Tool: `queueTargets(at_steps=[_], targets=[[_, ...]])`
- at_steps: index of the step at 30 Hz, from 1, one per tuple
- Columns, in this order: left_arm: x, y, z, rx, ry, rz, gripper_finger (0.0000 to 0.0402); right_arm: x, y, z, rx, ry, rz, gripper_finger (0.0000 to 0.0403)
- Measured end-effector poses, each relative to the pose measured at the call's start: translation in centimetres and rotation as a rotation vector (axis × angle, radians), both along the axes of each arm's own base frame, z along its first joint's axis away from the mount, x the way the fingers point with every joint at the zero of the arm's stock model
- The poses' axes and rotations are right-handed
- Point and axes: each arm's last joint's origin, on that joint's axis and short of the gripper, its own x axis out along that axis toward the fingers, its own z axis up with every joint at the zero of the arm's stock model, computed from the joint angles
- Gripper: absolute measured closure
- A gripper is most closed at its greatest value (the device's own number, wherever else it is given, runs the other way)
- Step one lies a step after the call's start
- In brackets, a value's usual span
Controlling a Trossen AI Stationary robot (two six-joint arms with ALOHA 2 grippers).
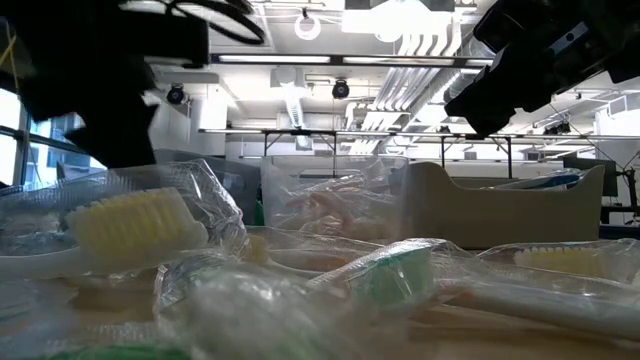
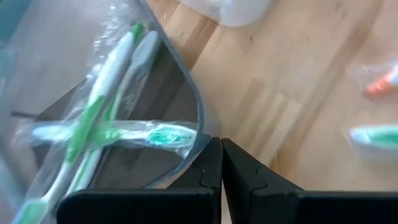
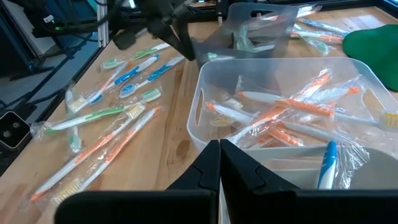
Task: Pick & Place Toothbrushes
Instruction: Adjust the bins on the table
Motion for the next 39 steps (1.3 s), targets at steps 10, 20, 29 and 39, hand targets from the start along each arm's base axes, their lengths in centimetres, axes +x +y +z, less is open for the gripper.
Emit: queueTargets(at_steps=[10,20,29,39], targets=[[1.5,2.4,-1.4,0.01,-0.054,0.021,0.0401,0.0,0.0,0.0,0.0,-0.001,0.001,0.0401],[2.5,3.2,-1.1,0.072,-0.129,0.022,0.0401,0.0,0.0,0.0,-0.008,-0.002,0.003,0.0401],[3.1,3.5,-1.0,0.101,-0.159,0.002,0.0401,0.0,0.0,0.0,-0.017,-0.003,0.007,0.0401],[3.3,4.1,-0.8,0.183,-0.189,0.024,0.0401,0.0,0.0,0.0,-0.017,-0.003,0.007,0.0401]])
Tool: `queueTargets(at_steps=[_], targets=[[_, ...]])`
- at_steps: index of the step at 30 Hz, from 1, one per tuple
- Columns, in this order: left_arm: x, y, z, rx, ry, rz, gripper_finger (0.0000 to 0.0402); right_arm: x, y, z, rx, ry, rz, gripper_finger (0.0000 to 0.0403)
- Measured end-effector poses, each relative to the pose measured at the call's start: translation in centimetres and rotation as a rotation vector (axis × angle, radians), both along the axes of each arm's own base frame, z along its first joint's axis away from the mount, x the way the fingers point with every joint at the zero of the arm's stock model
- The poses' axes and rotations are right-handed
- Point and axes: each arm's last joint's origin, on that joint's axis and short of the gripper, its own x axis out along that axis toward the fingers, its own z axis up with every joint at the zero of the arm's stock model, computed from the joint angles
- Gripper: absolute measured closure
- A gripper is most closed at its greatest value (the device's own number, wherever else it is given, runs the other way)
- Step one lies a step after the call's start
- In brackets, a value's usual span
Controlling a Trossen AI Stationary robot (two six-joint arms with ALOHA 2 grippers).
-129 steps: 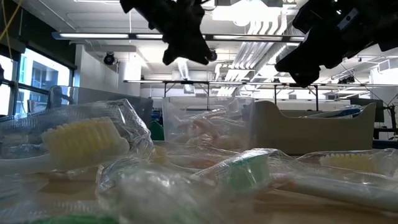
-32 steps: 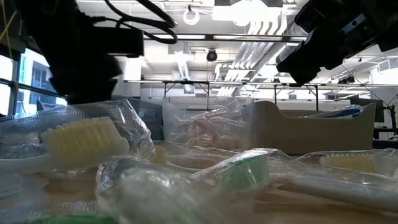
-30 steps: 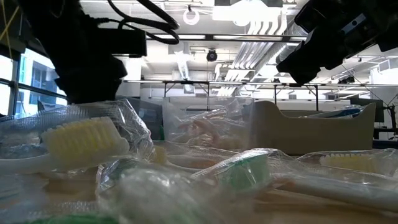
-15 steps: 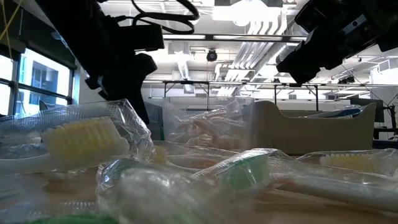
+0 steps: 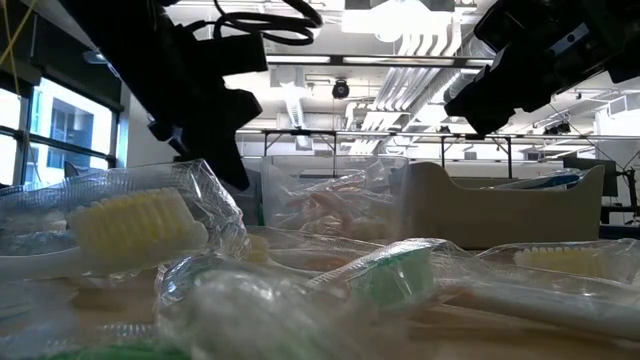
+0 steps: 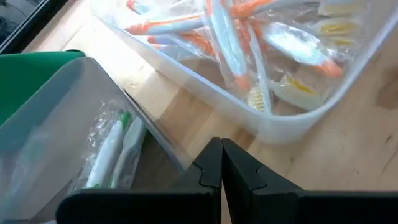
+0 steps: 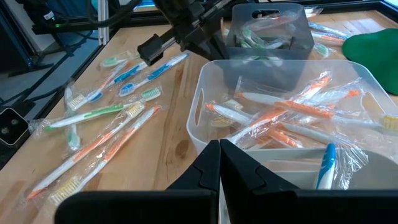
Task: Pick & Place Toothbrushes
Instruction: Adjust the bins on the table
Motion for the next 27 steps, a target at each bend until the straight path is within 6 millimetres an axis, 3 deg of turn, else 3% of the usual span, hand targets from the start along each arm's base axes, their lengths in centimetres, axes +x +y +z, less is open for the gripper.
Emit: queueTargets(at_steps=[7,12,16,23,27], targets=[[0.8,-0.2,1.0,-0.029,-0.074,-0.012,0.0401,0.0,0.0,0.0,0.0,0.001,0.001,0.0401],[1.1,-0.4,3.8,-0.046,-0.121,-0.053,0.0401,0.0,0.0,-0.1,0.005,0.009,0.012,0.0401],[0.2,0.0,6.0,-0.064,-0.145,-0.066,0.0401,-0.1,0.1,-0.1,0.02,0.015,0.044,0.0401],[-2.3,2.1,7.7,-0.176,-0.066,0.05,0.0401,-0.1,0.1,-0.1,0.022,0.015,0.048,0.0401],[-2.1,4.0,7.6,-0.294,0.014,0.088,0.0401,0.0,0.1,-0.1,0.019,0.011,0.047,0.0401]])
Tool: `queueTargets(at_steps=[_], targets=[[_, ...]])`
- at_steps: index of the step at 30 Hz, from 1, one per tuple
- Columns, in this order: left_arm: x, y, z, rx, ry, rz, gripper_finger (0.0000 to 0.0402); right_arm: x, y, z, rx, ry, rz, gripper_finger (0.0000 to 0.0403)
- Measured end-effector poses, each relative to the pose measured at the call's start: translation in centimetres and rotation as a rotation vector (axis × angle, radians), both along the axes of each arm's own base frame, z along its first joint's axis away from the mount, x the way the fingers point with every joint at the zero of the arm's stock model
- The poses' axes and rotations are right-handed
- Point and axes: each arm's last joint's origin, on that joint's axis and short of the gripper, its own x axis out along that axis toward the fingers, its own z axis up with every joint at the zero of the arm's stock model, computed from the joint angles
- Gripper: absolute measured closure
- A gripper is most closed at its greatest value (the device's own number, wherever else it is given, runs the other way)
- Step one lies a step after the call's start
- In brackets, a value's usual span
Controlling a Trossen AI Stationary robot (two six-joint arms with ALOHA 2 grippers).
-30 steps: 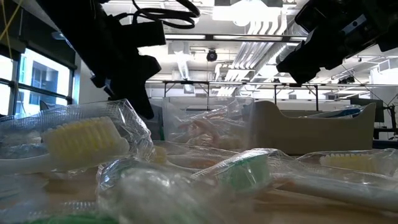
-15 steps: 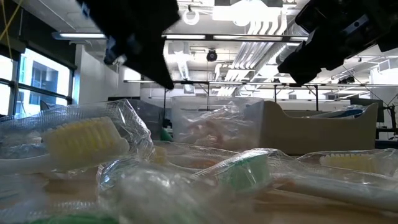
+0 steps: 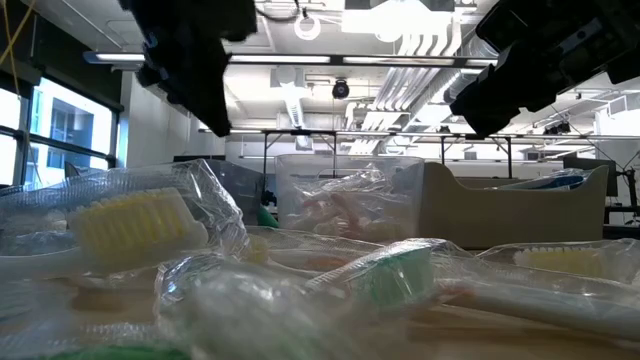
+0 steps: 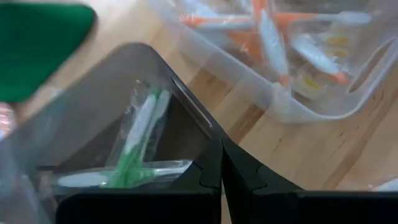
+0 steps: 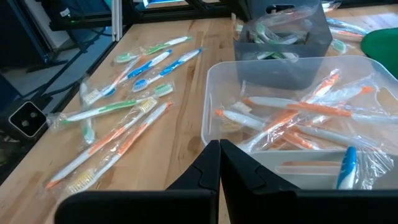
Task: Pick & Place Toothbrushes
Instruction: Adjust the bins on the table
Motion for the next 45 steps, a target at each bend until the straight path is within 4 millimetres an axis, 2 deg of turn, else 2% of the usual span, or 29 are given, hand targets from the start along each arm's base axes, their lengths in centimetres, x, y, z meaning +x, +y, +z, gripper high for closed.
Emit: queueTargets(at_steps=[6,12,21,30,39,45], targets=[[1.2,3.6,-0.3,-0.091,0.05,0.021,0.0401,0.0,-0.1,0.0,-0.011,-0.001,-0.022,0.0401],[1.0,5.4,-0.5,-0.144,0.12,0.051,0.0401,0.0,-0.1,-0.1,-0.013,0.005,-0.024,0.0401],[1.2,6.3,-0.8,-0.251,0.143,0.045,0.0401,-0.2,-0.7,-0.6,0.045,0.076,-0.095,0.0401],[1.3,6.8,-0.8,-0.259,0.136,0.053,0.0401,-0.3,-1.4,-1.1,0.045,0.124,-0.214,0.0401],[2.1,6.6,-1.6,-0.306,0.127,0.033,0.0401,1.0,-1.3,-3.3,0.013,0.179,-0.241,0.0401],[2.4,6.5,-2.7,-0.318,0.172,0.039,0.0401,1.9,-1.3,-3.9,0.01,0.155,-0.251,0.0401]])
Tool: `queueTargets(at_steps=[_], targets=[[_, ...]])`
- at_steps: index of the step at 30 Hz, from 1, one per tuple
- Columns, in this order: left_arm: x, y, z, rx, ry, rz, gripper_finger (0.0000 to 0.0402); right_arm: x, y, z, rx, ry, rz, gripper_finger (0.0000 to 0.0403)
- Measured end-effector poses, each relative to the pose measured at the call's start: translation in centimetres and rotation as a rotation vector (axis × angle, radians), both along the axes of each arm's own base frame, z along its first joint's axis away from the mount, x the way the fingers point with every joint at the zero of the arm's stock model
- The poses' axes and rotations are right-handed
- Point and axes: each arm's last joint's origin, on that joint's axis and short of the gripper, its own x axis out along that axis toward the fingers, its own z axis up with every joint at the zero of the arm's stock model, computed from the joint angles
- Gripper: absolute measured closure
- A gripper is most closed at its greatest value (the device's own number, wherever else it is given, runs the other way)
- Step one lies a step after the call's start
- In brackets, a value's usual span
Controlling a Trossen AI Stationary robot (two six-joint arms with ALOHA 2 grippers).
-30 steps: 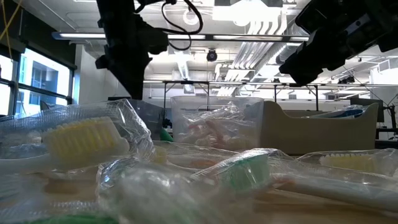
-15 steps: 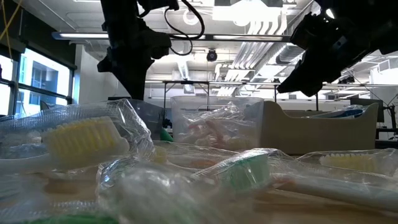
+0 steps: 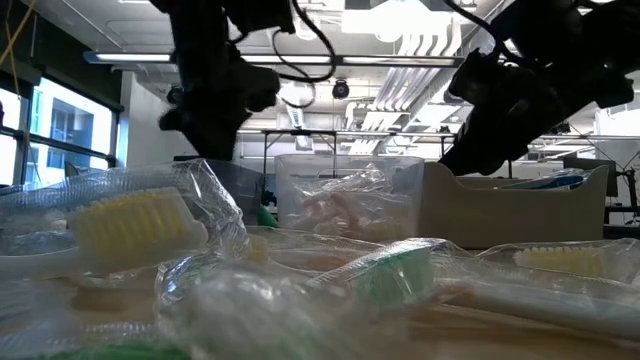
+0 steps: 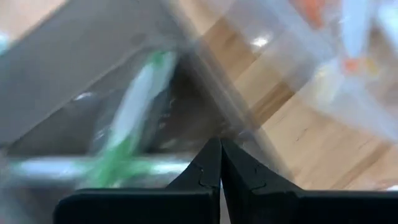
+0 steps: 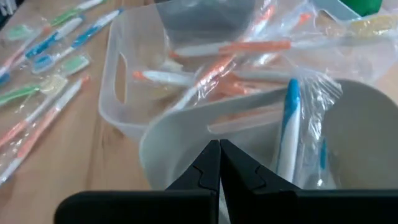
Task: Pick & Place Toothbrushes
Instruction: Adjust the bins on the table
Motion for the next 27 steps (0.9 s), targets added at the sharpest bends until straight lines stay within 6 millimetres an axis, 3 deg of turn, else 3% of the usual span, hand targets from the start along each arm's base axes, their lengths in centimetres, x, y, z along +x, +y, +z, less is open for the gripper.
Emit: queueTargets(at_steps=[9,27], targets=[[1.3,-0.2,-0.3,-0.017,-0.086,-0.055,0.0401,1.3,0.2,0.0,-0.011,0.011,0.012,0.0401],[3.0,0.2,-1.0,0.002,-0.181,-0.091,0.0401,1.7,0.2,0.0,-0.019,-0.018,0.014,0.0401]])
